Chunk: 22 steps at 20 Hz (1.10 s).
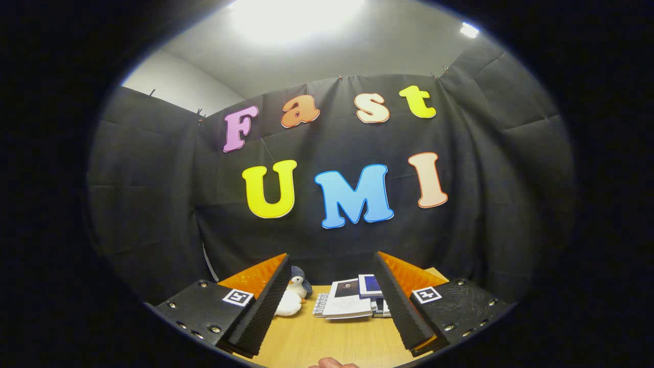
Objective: Open the storage box then place both shoes into the box .Put the left shoe in first, then the right shoe, with the right side of both shoes facing outward in a uniform manner.
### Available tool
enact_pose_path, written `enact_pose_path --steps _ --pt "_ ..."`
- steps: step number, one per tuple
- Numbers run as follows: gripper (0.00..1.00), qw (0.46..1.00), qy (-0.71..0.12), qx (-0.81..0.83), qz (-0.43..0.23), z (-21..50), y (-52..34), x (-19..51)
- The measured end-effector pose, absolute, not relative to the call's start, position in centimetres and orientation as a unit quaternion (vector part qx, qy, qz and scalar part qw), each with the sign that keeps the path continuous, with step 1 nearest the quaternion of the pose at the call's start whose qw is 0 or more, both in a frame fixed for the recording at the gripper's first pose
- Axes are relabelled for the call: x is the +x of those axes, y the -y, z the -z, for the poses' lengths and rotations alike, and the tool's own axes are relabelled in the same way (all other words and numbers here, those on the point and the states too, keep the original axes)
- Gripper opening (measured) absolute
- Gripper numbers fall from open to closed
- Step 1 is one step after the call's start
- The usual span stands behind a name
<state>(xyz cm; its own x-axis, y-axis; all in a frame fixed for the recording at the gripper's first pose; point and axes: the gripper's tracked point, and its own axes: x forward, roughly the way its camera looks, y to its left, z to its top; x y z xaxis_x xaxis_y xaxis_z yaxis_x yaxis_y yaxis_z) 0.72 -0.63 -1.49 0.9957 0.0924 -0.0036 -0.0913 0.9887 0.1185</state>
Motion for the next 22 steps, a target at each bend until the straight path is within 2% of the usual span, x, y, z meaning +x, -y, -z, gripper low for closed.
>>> enact_pose_path --steps 13,22 --pt "0.98 0.996 0.001 0.051 -0.068 3.4 2.1 2.5" --pt "0.98 0.999 -0.006 0.025 -0.035 7.3 6.5 3.1"
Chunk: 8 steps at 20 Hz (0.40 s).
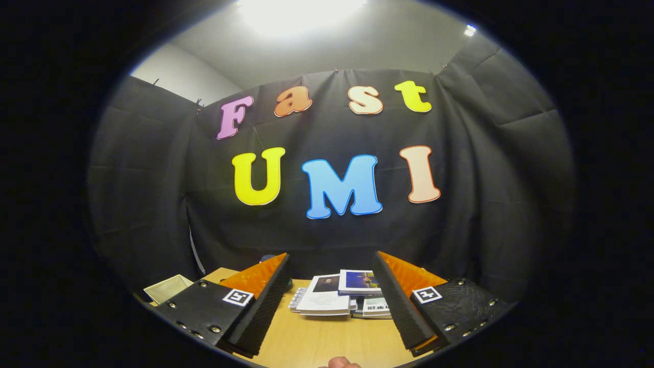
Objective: Open the storage box then place both shoes into the box .Put the left shoe in first, then the right shoe, with the right side of both shoes facing outward in a uniform manner.
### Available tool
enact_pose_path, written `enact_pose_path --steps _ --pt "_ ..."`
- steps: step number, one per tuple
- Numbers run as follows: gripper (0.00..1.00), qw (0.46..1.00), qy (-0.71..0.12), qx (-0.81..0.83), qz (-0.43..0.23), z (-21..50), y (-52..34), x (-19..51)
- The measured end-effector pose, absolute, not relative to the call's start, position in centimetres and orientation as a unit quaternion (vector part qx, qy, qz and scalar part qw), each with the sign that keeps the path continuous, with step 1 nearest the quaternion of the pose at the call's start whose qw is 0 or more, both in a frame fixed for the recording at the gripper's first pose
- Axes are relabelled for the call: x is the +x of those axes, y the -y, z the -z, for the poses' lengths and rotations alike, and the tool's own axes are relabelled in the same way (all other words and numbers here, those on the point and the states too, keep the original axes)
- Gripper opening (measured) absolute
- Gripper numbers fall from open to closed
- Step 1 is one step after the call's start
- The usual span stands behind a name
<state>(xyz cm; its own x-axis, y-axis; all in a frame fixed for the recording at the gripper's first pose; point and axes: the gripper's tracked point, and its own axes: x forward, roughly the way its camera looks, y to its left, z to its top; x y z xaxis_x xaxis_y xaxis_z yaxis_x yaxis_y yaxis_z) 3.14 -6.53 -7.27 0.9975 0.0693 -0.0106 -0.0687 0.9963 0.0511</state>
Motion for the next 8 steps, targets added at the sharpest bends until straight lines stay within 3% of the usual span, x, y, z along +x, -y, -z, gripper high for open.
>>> enact_pose_path --steps 8 --pt "0.98 0.999 0.038 0.012 -0.037 7.8 8.7 3.7"
